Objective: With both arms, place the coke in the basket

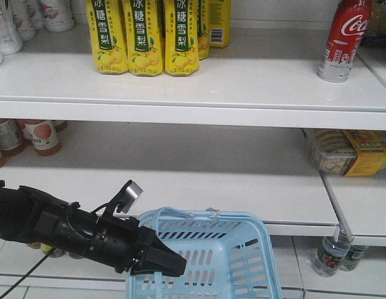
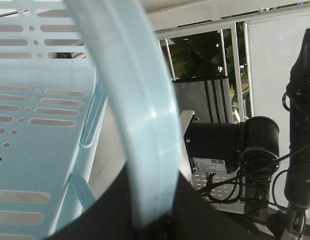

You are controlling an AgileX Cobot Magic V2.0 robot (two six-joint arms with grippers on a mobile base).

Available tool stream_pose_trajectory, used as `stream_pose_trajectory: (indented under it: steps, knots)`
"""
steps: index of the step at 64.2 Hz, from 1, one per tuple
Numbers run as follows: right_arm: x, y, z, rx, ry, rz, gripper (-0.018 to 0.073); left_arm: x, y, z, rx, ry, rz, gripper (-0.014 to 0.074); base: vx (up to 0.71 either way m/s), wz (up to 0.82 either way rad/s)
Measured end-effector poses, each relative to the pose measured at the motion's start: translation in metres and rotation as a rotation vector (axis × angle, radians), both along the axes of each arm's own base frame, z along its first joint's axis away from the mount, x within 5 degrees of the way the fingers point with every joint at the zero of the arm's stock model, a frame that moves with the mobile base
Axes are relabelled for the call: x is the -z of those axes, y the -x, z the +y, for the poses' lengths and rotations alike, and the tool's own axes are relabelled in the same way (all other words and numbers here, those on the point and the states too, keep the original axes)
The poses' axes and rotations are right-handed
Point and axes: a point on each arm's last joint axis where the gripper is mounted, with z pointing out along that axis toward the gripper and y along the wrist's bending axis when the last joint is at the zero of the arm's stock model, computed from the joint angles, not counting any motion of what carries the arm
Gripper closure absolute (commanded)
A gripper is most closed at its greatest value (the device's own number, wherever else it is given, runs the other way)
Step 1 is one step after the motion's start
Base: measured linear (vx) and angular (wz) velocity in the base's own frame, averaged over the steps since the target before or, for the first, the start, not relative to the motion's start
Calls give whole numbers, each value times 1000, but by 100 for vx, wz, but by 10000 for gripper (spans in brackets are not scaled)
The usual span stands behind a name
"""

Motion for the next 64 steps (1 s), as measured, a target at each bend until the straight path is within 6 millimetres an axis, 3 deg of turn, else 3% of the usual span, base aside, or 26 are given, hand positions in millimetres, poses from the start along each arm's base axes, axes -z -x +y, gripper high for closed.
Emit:
stream_pose_trajectory:
  steps: [64]
  knots:
    - [0, 0, 0, 0, 0, 0, 568, 0, 0, 0, 4, 1, 3, 604, 3, -2]
